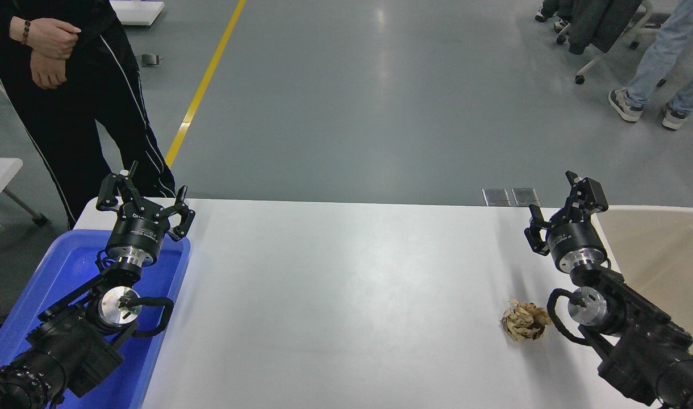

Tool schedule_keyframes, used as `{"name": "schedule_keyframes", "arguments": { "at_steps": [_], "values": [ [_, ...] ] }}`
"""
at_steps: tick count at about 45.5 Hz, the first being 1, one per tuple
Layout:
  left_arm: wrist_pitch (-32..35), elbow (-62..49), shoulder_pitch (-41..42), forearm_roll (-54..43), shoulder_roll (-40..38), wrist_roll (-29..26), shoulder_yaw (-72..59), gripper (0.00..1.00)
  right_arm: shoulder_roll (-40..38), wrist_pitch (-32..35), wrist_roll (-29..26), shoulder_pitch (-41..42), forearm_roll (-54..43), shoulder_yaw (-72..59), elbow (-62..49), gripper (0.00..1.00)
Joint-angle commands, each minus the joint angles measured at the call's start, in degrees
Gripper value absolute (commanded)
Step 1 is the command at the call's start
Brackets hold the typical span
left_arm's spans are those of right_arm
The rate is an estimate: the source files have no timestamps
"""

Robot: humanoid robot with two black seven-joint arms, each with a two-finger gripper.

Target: Dispose of the paper cup in the dustbin

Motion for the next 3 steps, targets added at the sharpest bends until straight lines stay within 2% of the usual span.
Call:
{"name": "schedule_keyframes", "arguments": {
  "at_steps": [1,3],
  "values": [
    [0.0,0.0,0.0,0.0,0.0,0.0,0.0,1.0,-0.2,-0.1,0.0,0.3,1.1,0.0,0.0,1.0],
    [0.0,0.0,0.0,0.0,0.0,0.0,0.0,1.0,-0.2,-0.1,0.0,0.4,1.1,0.0,0.0,1.0]
  ]
}}
